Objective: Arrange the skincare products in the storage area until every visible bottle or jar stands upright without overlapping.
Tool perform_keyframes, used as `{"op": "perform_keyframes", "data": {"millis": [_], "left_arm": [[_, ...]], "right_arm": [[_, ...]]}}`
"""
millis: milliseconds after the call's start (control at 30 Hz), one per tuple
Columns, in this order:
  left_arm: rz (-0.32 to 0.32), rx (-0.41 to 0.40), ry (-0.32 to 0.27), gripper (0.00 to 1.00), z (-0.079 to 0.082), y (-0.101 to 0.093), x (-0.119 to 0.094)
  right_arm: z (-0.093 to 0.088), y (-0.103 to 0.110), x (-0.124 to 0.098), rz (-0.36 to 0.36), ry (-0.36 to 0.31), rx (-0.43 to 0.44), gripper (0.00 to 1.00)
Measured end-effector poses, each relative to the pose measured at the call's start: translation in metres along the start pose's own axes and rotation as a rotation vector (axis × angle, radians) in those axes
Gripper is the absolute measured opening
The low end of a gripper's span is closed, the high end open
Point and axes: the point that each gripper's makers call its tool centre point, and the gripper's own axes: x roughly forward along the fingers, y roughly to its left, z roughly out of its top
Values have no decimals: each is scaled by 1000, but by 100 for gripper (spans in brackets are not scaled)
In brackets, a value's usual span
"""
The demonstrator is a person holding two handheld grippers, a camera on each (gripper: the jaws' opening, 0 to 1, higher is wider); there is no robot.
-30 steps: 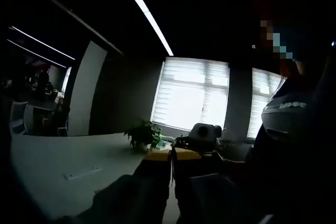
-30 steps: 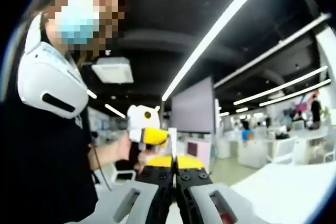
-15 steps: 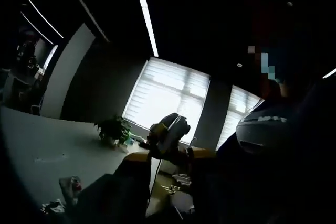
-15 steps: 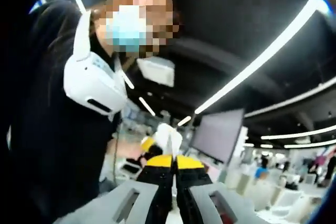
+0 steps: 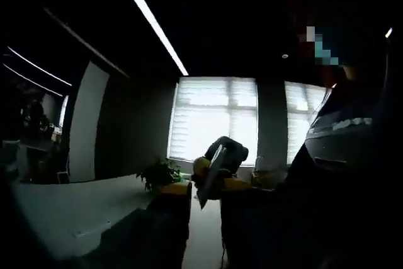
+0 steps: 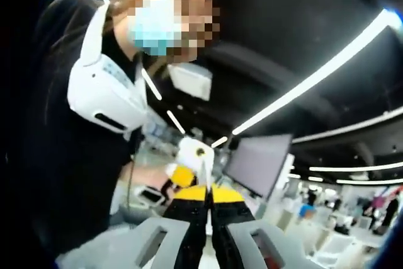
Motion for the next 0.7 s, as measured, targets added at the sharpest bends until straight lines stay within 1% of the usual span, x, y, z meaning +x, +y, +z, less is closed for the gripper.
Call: {"op": "perform_keyframes", "data": {"millis": [67, 100, 133, 167, 233, 267, 333, 367, 400, 433, 467, 500, 533, 567, 600, 667, 700], "left_arm": [[13, 57, 16, 5, -3, 0, 1], [22, 71, 12, 5, -2, 1, 2], [46, 101, 21, 5, -3, 5, 1], [61, 116, 37, 4, -5, 7, 0], [112, 210, 68, 3, -7, 13, -1], [163, 304, 91, 2, -8, 19, -2], [238, 443, 147, 2, -10, 27, -4], [265, 517, 199, 2, -16, 30, -5], [278, 533, 205, 2, -17, 32, -4], [292, 527, 196, 2, -18, 33, -3], [289, 508, 178, 2, -18, 33, -3], [313, 502, 155, 2, -15, 37, -5], [334, 508, 158, 2, -16, 41, -7], [370, 547, 179, 2, -16, 48, -10], [407, 609, 218, 2, -18, 54, -14], [423, 649, 242, 2, -20, 57, -15], [427, 680, 253, 2, -22, 58, -15]], "right_arm": [[-3, 4, 7, -5, 11, 13, 0], [-4, 3, 8, -18, 10, 24, 0], [-6, 3, 10, -25, 16, 31, 0], [-10, 1, 12, -48, 33, 49, 0], [-17, -5, 10, -75, 54, 81, 0], [-25, -9, 7, -105, 79, 140, 0], [-42, -17, 3, -158, 127, 259, 0], [-49, -20, 2, -186, 135, 294, 0], [-56, -23, -3, -209, 141, 333, 0], [-58, -24, -4, -226, 133, 391, 0], [-63, -26, -8, -254, 131, 466, 0], [-65, -26, -10, -275, 103, 573, 3], [-66, -27, -12, -287, 80, 639, 7], [-65, -27, -14, -299, 51, 685, 14], [-68, -29, -20, -338, 23, 776, 18], [-67, -31, -22, -384, -43, 900, 20], [-67, -27, -21, -377, -65, 987, 21]]}}
